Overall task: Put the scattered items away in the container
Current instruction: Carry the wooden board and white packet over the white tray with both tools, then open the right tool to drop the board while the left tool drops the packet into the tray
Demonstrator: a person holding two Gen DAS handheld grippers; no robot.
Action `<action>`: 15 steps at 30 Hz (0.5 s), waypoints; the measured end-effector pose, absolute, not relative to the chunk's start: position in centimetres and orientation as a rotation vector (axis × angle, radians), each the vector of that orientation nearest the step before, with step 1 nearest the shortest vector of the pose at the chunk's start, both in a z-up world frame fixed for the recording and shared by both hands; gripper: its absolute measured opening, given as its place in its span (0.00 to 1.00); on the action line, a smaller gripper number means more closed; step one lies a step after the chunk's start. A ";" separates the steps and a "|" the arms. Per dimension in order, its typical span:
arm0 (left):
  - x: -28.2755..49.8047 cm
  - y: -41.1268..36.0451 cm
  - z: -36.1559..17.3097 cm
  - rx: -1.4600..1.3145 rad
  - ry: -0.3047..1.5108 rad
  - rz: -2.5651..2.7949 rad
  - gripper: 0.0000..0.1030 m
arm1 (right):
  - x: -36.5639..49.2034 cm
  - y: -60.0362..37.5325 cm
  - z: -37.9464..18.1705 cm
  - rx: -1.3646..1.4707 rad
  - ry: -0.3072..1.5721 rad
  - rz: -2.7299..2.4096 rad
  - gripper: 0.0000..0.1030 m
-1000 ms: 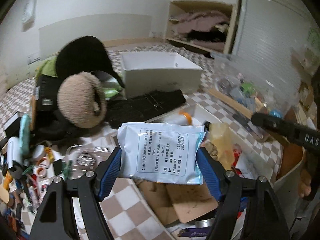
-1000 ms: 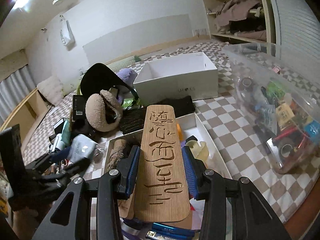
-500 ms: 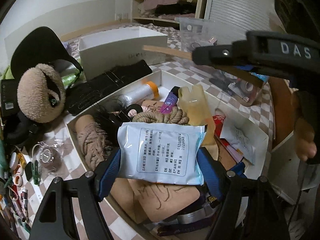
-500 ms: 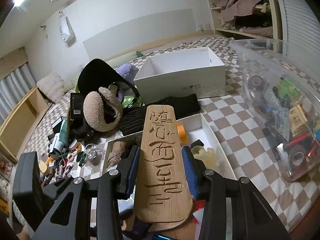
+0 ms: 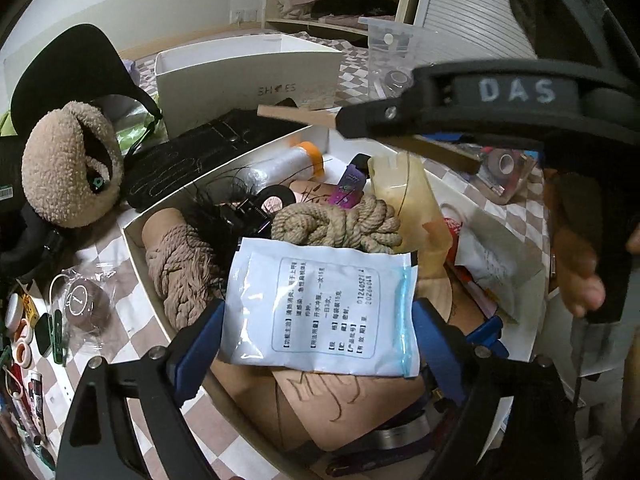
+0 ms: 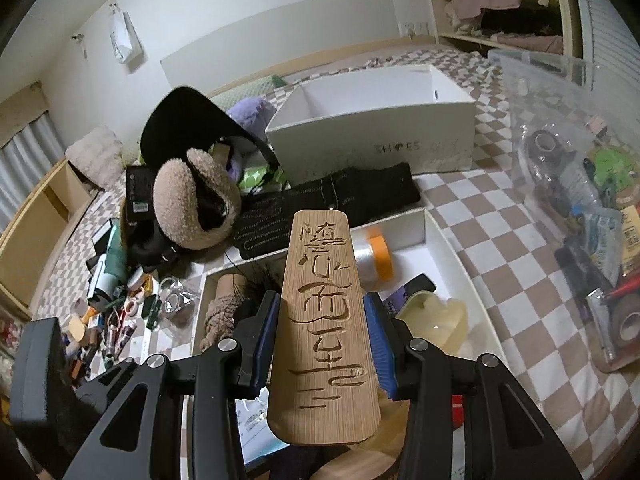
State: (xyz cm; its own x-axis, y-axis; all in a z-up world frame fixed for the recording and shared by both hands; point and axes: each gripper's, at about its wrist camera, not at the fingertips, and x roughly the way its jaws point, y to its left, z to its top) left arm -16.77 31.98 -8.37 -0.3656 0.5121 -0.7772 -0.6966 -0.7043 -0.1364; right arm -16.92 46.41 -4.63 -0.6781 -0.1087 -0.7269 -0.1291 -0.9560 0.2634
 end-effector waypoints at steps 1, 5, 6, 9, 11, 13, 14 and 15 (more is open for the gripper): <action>-16.8 31.9 -8.3 -1.093 0.273 2.103 0.89 | -17.1 46.4 -4.8 -1.264 0.466 2.827 0.42; -16.7 31.5 -8.0 -1.087 0.261 2.106 0.90 | -17.6 46.3 -5.5 -1.296 0.497 2.821 0.42; -16.7 31.3 -7.9 -1.084 0.259 2.108 0.90 | -17.6 46.4 -5.6 -1.297 0.509 2.812 0.42; -16.7 31.0 -7.5 -1.077 0.252 2.112 0.91 | -17.5 46.6 -5.2 -1.262 0.527 2.803 0.47; -16.7 30.9 -7.3 -1.070 0.246 2.116 0.92 | -17.3 46.8 -4.7 -1.231 0.548 2.803 0.60; -16.7 30.8 -7.0 -1.061 0.239 2.120 0.92 | -17.1 46.9 -4.1 -1.207 0.553 2.810 0.61; -16.7 30.8 -6.9 -1.059 0.238 2.122 0.92 | -16.9 46.9 -3.8 -1.198 0.551 2.814 0.61; -16.8 30.8 -6.9 -1.060 0.238 2.122 0.92 | -16.8 46.9 -3.5 -1.189 0.551 2.820 0.61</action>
State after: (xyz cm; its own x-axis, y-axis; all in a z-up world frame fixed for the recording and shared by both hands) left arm -16.77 30.78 -6.89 -0.3854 0.5351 -0.7518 -0.6883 -0.7093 -0.1521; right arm -16.78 46.88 -3.55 -0.7070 -0.1066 -0.6992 -0.1644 -0.9367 0.3090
